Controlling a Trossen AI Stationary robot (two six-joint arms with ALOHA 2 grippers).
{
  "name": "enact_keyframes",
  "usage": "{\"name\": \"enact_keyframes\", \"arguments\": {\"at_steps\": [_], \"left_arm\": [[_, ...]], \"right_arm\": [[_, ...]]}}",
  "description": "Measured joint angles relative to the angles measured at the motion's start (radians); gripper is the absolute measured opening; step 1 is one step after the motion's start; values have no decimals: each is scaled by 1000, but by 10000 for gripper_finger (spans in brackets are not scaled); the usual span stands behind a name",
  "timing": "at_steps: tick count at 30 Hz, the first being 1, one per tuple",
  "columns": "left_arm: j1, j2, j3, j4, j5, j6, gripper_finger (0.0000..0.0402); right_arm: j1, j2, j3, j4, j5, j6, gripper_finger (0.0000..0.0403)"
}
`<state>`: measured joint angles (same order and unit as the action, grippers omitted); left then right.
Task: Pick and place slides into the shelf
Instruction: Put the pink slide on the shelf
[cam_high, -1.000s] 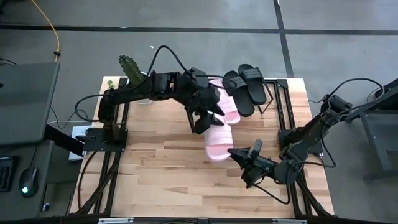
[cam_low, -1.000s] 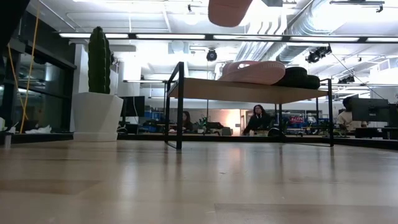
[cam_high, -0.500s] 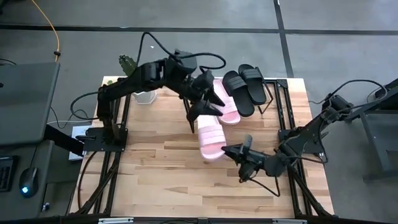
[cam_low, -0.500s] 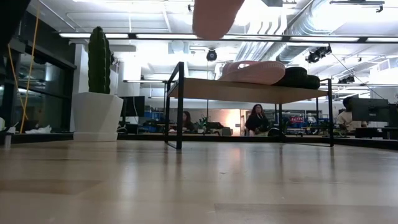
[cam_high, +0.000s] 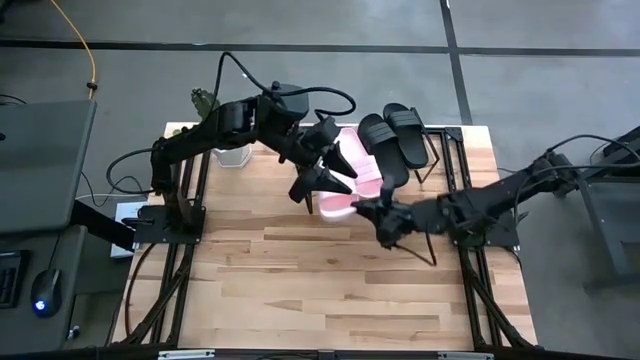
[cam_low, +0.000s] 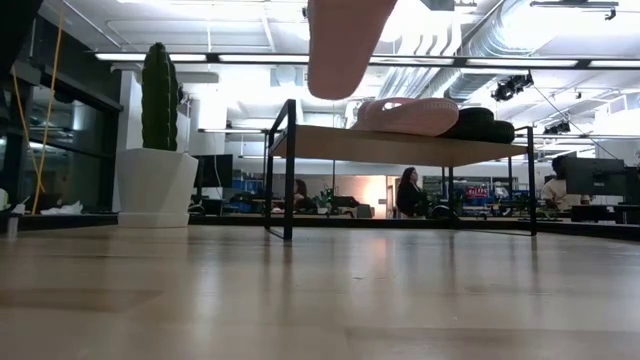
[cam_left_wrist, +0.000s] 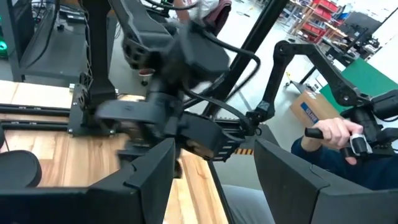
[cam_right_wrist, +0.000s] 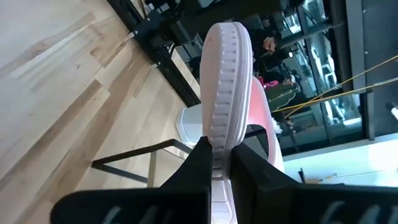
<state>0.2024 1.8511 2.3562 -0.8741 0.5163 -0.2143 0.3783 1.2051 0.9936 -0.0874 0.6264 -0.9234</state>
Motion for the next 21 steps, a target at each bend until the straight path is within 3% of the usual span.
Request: {"name": "enact_keyframes", "arguments": {"at_steps": [12, 21], "left_arm": [[0, -8, 0, -12, 1, 2, 209], [0, -8, 0, -18, 2, 13, 209]], "right_arm": [[-317, -15, 0, -6, -359, -2, 3], [-484, -15, 0, 29, -582, 8, 3]]}}
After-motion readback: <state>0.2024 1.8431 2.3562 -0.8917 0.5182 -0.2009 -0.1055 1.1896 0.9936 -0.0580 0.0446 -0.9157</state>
